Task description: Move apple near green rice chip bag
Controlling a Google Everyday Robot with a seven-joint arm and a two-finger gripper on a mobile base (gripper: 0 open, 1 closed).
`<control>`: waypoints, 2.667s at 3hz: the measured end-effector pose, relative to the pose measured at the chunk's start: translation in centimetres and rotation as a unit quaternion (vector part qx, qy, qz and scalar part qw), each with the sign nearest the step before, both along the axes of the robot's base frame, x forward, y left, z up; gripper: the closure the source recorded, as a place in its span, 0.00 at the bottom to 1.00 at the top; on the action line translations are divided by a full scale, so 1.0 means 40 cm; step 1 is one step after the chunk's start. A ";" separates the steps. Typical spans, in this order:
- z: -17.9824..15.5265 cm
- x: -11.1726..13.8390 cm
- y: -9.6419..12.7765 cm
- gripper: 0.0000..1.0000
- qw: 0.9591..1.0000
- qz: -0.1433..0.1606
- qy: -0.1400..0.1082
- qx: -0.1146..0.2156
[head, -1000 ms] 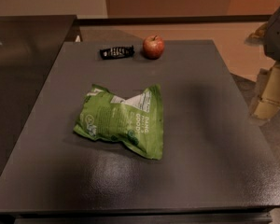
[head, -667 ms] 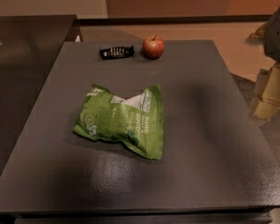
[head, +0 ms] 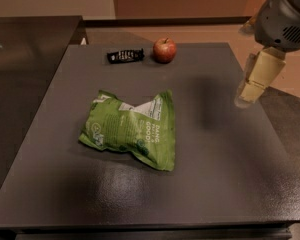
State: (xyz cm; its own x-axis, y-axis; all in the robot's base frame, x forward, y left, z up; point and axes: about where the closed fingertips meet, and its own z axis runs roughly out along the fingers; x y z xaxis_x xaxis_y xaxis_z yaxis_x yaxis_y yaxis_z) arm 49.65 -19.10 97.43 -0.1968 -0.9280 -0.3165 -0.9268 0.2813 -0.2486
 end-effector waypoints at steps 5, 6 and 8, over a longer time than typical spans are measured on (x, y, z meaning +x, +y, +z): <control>-0.102 0.425 0.267 0.00 0.990 -0.013 0.023 0.136; -0.120 0.483 0.298 0.00 0.988 -0.044 0.011 0.146; -0.164 0.562 0.302 0.00 0.984 -0.106 -0.020 0.139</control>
Offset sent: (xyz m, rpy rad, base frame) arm 0.1266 0.0500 -0.0183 0.1775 0.0012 -0.0070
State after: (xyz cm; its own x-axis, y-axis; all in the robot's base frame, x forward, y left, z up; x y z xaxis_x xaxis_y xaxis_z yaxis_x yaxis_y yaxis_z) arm 72.11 -7.01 90.87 -0.3599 -0.7441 -0.5629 -0.8309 0.5301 -0.1694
